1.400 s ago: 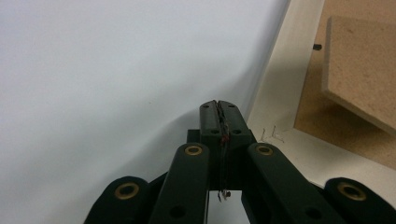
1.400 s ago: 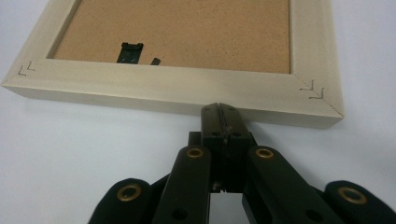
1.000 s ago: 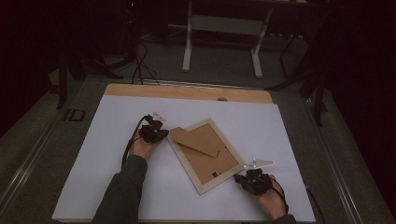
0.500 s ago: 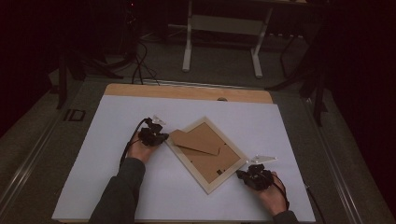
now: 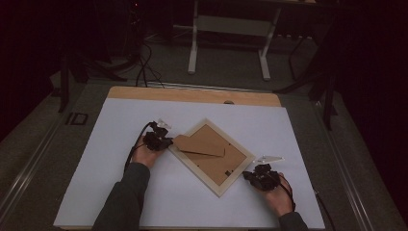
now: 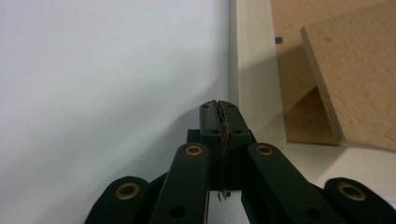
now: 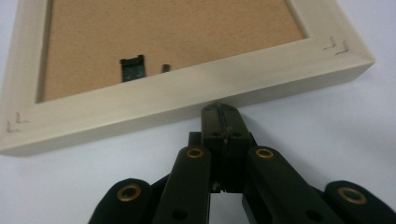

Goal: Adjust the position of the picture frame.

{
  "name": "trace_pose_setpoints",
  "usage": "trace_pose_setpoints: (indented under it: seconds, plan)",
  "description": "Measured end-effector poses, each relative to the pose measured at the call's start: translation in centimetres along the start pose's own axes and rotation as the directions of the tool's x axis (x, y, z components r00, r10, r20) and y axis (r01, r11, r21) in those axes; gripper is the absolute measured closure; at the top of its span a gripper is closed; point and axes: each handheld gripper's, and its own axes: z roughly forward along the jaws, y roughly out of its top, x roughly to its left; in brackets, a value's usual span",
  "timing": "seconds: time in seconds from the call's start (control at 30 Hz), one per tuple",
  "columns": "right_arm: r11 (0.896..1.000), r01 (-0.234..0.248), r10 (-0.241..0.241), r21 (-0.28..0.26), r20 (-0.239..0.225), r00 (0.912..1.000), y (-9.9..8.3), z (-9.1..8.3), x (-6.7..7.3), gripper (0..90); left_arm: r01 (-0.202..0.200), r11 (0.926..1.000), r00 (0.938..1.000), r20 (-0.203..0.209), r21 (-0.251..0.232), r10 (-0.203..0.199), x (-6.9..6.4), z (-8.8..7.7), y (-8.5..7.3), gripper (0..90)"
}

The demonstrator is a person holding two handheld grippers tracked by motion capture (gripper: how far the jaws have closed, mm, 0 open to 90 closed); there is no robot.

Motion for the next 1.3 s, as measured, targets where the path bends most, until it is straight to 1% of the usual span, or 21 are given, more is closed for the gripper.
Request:
trace_pose_setpoints:
  seconds: [0.07, 0.1, 0.13, 0.17, 0.2, 0.33, 0.43, 0.53, 0.6, 0.73, 0.93, 1.07, 1.2, 1.23, 1.3]
  plan:
    - [1.0, -0.002, 0.002, -0.002, 0.003, 1.0, 0.2, 0.2, 0.0, 89.9, 0.007, 1.0, 1.0, 0.006, -0.002, -0.007, 0.1, 0.0, -0.1, 90.0]
    - [1.0, -0.004, 0.004, -0.003, 0.004, 1.0, 0.3, 0.3, 0.0, 89.9, 0.027, 0.9996, 0.9994, 0.024, -0.004, -0.027, 0.4, -0.2, -0.3, 90.0]
    - [1.0, -0.007, 0.007, -0.005, 0.004, 1.0, 0.4, 0.4, 0.0, 89.9, 0.033, 0.9994, 0.999, 0.03, -0.008, -0.033, 0.4, -0.2, -0.4, 90.0]
    - [1.0, -0.01, 0.01, -0.004, 0.003, 0.9999, 0.5, 0.4, 0.0, 89.9, 0.032, 0.9995, 0.999, 0.032, -0.006, -0.031, 0.5, -0.3, -0.5, 90.0]
    - [1.0, -0.014, 0.014, -0.003, 0.004, 0.9999, 0.6, 0.5, 0.0, 89.9, 0.034, 0.9994, 0.9989, 0.032, -0.008, -0.033, 0.5, -0.3, -0.5, 90.0]
    - [1.0, -0.005, 0.005, -0.003, 0.009, 0.9999, 0.8, 0.7, 0.4, 89.9, 0.035, 0.9994, 0.9991, 0.026, -0.004, -0.034, 0.5, -0.4, -0.5, 90.0]
    - [1.0, -0.011, 0.011, -0.002, 0.006, 0.9999, 0.9, 0.7, 0.5, 89.9, 0.037, 0.9993, 0.999, 0.027, -0.004, -0.037, 0.5, -0.4, -0.5, 90.0]
    - [1.0, -0.01, 0.01, 0.0, 0.006, 0.9999, 0.9, 0.7, 0.8, 90.0, 0.049, 0.9987, 0.9984, 0.028, -0.013, -0.049, 0.5, -0.2, -0.5, 90.0]
    - [1.0, 0.0, 0.0, 0.004, 0.005, 1.0, 0.8, 0.7, 1.0, 89.9, 0.053, 0.9985, 0.9983, 0.027, -0.014, -0.053, 0.6, -0.2, -0.5, 90.0]
    - [1.0, -0.007, 0.007, 0.008, 0.004, 1.0, 0.8, 0.6, 1.2, 89.9, 0.065, 0.9977, 0.9975, 0.03, -0.021, -0.064, 0.6, -0.1, -0.5, 90.0]
    - [1.0, 0.002, -0.003, 0.015, 0.008, 1.0, 0.8, 0.7, 1.5, 90.0, 0.063, 0.9979, 0.9976, 0.032, -0.019, -0.062, 0.7, -0.1, -0.5, 90.0]
    - [0.999, 0.024, -0.024, 0.032, 0.004, 0.9997, 0.7, 0.6, 2.2, 90.0, 0.064, 0.9977, 0.9975, 0.032, -0.021, -0.063, 0.7, -0.1, -0.5, 90.0]
    - [0.999, 0.024, -0.024, 0.045, -0.007, 0.9997, 0.7, 0.5, 2.7, 90.0, 0.064, 0.9977, 0.9975, 0.031, -0.021, -0.063, 0.7, -0.1, -0.5, 90.0]
    - [0.998, 0.034, -0.034, 0.045, -0.005, 0.9994, 0.6, 0.5, 2.8, 90.0, 0.066, 0.9976, 0.9974, 0.031, -0.022, -0.065, 0.7, -0.1, -0.5, 90.0]
    - [0.998, 0.034, -0.034, 0.047, -0.004, 0.9994, 0.7, 0.6, 2.8, 90.0, 0.072, 0.9971, 0.997, 0.028, -0.022, -0.072, 0.7, -0.2, -0.6, 90.0]
